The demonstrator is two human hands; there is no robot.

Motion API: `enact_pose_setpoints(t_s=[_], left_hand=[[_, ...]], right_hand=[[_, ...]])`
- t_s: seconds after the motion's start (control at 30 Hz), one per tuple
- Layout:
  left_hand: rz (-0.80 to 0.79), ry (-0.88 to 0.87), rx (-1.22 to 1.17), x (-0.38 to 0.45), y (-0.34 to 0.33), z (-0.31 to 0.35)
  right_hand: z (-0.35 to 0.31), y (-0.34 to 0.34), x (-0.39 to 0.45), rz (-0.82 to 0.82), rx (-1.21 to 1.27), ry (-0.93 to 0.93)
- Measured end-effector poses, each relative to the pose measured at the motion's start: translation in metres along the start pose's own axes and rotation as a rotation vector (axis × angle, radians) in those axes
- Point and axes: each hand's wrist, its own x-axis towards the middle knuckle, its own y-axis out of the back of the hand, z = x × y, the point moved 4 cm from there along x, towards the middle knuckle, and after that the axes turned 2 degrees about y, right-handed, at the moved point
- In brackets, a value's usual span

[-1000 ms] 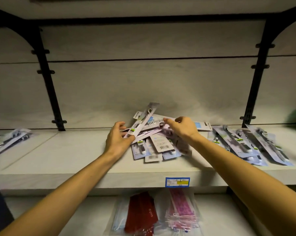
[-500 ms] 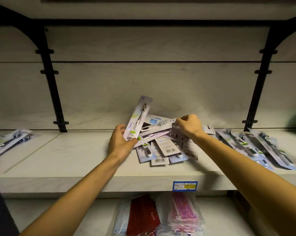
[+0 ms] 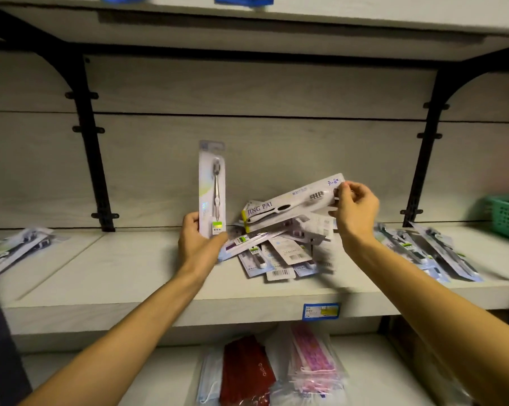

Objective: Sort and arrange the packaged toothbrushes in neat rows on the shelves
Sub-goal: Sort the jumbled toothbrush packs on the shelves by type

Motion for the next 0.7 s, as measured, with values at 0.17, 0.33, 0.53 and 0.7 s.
enact_pose_setpoints(t_s=[0.17,0.33,0.53,0.7], left_hand=[[-0.111,-0.025,-0.058,-0.012,0.042,0.015],[-0.237,0.024,-0.088,-0.039,0.081,0.020],[-0.296,0.075,-0.037,-0.066,0.142,0.022],[-0.318,0.131,0.072,-0.088,0.216,0.019]], right_hand=[[-0.016,0.001,-0.033,0.066,0.150,-0.091],[-0.030,-0.024,-0.079,-0.083,0.124,-0.164],[-0.058,-0.056,-0.132,-0.349,0.088,-0.086],[-0.058,-0.090,-0.181,-0.520,0.126,-0.103]])
